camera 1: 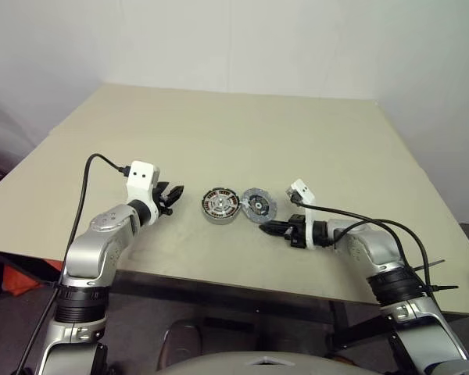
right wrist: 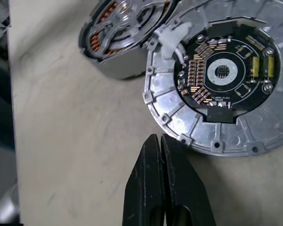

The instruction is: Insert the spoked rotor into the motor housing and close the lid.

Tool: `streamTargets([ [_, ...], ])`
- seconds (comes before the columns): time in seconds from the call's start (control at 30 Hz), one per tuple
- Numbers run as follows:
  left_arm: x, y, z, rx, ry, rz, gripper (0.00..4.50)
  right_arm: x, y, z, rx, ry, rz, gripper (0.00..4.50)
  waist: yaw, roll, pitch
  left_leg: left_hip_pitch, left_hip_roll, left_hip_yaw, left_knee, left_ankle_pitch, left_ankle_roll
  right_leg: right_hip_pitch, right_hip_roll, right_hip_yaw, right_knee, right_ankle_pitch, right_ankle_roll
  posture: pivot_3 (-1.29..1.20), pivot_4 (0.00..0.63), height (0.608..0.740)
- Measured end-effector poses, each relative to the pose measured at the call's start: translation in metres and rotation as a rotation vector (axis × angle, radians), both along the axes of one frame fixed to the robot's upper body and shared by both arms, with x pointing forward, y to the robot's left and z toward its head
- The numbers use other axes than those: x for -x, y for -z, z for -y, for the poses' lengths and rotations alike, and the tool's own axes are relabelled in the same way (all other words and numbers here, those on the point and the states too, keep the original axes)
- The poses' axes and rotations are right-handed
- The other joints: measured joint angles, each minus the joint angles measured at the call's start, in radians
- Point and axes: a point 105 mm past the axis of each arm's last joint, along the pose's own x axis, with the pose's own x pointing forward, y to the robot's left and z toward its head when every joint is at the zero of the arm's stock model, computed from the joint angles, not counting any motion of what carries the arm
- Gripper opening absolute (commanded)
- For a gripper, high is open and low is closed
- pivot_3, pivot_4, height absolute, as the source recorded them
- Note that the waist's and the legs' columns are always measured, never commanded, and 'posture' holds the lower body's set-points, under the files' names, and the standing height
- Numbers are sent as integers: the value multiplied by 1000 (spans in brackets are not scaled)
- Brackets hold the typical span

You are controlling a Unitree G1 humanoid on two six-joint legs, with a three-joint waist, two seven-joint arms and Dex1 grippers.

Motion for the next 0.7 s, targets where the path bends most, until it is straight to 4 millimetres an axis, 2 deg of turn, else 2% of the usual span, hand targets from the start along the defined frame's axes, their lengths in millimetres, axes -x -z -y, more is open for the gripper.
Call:
streamTargets([
  [0.27, -1, -1, 0, -2, 2, 3, 2370, -20, 7, -11, 1, 78, 24, 39, -30, 2, 2, 8, -1, -10, 0, 0, 0, 6, 0, -11, -21, -1, 1, 0, 0, 740],
  [0.4, -1, -1, 0, -3, 2, 3, 2370, -26, 5, -12, -6, 108, 37, 39, -40, 16, 10, 12, 3, -17, -1, -1, 1, 21, -4, -35, -41, -1, 1, 0, 0, 740],
  [0.7, 0, 0, 1, -3, 7, 1, 2370, -29, -7, -16, -76, 152, 19, 39, -42, 18, 12, 8, 3, -17, -5, -1, 1, 16, -5, -33, -41, -1, 1, 0, 0, 740],
])
